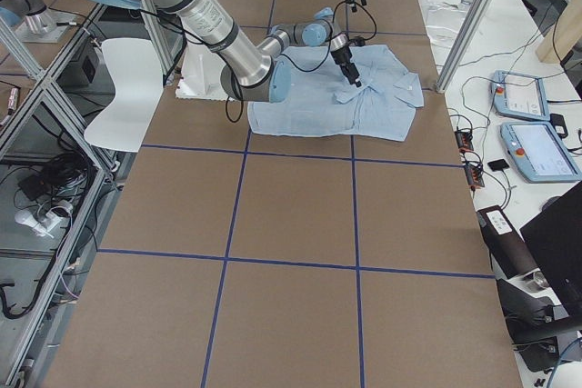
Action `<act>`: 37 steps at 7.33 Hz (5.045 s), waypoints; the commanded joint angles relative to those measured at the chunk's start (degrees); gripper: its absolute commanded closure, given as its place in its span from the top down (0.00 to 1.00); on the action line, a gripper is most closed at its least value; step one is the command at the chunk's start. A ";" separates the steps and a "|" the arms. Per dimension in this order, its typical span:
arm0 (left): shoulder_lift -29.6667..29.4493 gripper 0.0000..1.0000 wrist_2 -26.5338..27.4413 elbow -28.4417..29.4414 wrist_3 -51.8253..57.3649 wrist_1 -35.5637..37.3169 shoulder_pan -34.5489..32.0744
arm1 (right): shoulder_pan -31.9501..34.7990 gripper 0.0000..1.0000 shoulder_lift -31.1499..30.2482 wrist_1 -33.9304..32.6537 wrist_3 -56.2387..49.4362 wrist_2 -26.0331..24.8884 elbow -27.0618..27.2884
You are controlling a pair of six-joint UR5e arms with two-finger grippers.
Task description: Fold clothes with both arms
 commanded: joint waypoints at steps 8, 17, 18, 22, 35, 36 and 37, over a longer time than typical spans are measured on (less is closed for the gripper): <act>0.00 1.00 -0.11 0.00 -0.14 -0.04 0.17 | -0.68 0.99 -0.30 0.33 2.05 -0.12 -0.01; 0.00 1.00 0.07 -0.18 -0.49 -0.04 0.08 | -0.42 0.99 -0.30 0.50 3.10 0.14 0.34; 0.09 1.00 0.07 -0.44 -0.58 -0.04 0.08 | -0.59 0.99 -0.38 0.50 3.11 0.14 0.25; 0.09 1.00 0.07 -0.35 -0.58 -0.04 0.17 | -1.03 0.99 -0.65 0.24 3.73 0.14 -0.01; 0.09 1.00 0.24 -0.44 -0.84 -0.04 0.17 | 10.12 0.99 -6.96 8.29 -15.70 0.40 0.08; 0.09 1.00 0.24 -0.44 -1.98 -0.13 0.17 | 11.17 0.99 -6.80 8.93 -15.70 3.01 0.34; 0.09 1.00 0.24 -0.44 -2.07 -0.13 0.17 | 12.40 0.99 -6.63 13.03 -15.27 8.70 1.82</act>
